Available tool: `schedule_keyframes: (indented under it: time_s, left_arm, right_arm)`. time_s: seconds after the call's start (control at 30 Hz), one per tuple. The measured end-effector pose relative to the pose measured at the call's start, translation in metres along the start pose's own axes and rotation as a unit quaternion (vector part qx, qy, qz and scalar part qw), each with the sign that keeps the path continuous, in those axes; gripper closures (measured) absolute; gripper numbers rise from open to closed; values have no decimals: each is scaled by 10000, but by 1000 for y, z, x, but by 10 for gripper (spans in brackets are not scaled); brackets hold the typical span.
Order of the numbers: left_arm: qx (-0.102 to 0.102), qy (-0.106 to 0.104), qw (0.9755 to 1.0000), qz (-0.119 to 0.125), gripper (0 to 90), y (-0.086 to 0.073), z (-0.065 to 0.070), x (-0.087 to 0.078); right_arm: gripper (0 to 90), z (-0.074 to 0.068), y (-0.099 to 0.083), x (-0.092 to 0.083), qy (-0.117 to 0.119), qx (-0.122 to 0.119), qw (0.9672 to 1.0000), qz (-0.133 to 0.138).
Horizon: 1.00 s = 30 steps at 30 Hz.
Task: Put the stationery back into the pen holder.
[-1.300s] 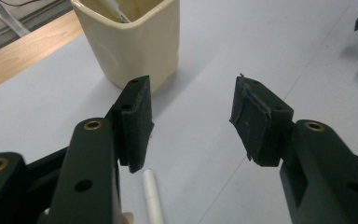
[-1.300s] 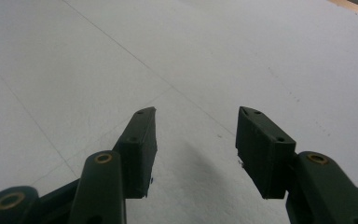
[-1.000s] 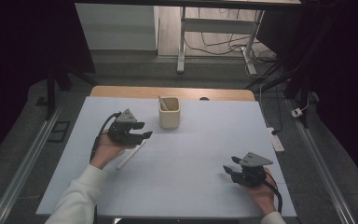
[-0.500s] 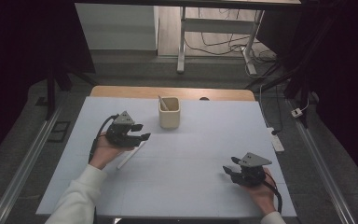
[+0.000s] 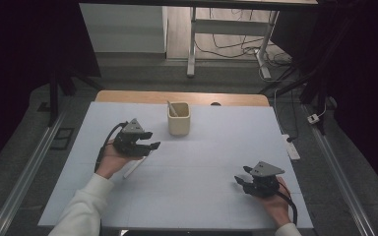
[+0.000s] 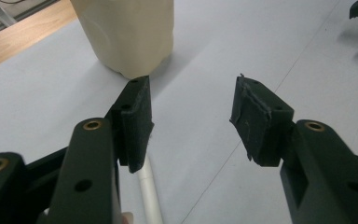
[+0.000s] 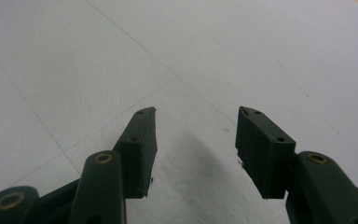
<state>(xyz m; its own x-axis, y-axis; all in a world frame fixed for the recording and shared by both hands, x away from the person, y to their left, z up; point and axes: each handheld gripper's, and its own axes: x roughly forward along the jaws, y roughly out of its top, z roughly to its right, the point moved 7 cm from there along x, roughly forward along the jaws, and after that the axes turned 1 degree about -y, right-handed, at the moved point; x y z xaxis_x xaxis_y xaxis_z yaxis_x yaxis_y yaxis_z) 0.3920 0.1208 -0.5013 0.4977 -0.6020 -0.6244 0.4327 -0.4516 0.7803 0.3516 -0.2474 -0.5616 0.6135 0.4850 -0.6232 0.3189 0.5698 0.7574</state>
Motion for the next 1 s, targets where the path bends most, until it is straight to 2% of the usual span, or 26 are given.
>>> schedule_keyframes:
  time_s: [0.2, 0.57, 1.0]
  left_arm:
    - [31, -16, 9999, -166, 453, -6, 1, 7]
    - [51, -43, 9997, -213, 452, -8, 4, 11]
    - [39, -12, 9994, -340, 452, -14, 2, 16]
  right_arm:
    - [477, -1, 0, 1, -2, -24, 10000, -21]
    - [477, -1, -1, 1, -13, -57, 10000, -38]
    - [476, -2, -2, 2, -39, -178, 9998, -115]
